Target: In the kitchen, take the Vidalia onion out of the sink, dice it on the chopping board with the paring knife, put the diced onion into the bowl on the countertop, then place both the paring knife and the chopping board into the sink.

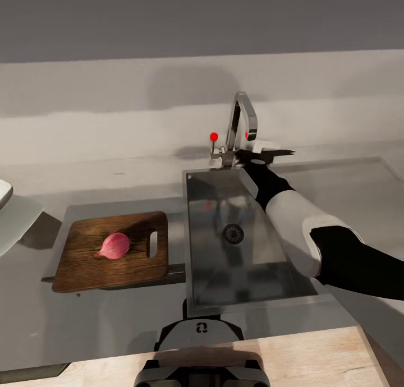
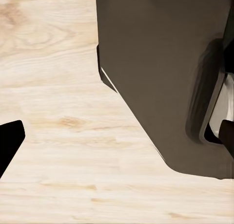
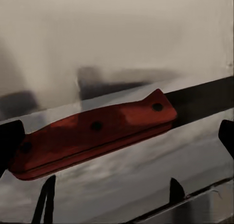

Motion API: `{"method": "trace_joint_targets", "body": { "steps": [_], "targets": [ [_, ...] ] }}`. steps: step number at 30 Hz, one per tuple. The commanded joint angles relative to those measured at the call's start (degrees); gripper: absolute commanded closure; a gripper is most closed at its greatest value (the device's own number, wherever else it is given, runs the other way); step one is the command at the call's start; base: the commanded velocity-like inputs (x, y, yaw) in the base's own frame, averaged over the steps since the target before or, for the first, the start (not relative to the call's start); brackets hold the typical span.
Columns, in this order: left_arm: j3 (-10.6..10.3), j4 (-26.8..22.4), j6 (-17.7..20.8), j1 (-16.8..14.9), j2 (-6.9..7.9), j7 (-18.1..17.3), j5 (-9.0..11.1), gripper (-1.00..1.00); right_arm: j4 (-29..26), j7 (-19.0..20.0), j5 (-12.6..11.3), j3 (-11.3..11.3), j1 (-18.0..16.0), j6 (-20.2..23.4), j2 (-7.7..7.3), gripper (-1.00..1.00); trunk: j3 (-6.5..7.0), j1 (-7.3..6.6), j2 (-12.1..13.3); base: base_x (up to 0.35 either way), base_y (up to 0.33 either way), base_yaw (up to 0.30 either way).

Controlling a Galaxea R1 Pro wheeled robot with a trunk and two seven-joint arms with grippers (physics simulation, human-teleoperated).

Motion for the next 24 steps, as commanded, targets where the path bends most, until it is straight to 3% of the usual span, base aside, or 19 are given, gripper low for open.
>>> {"method": "trace_joint_targets", "body": {
  "steps": [1,7,24],
  "targets": [
    [-0.47,0.24,-0.42,-0.09,-0.13,0.07,0.40,-1.00,-0.15,-1.37,-0.44,0.19,-0.02,-0.01,0.00,-1.00,-0.07,0.03,-0.09,0.000,0.000,0.000],
    [-0.47,0.24,-0.43,-0.09,-0.12,0.07,0.40,-1.00,-0.27,-8.10,-0.52,0.25,-0.02,-0.55,0.00,-1.00,-0.07,0.03,-0.09,0.000,0.000,0.000],
    [-0.47,0.24,-0.38,-0.10,0.00,-0.02,0.40,-1.00,0.08,-9.72,-0.61,0.38,-0.02,-0.34,0.00,-1.00,-0.39,0.03,-0.09,0.000,0.000,0.000]
  ]
}}
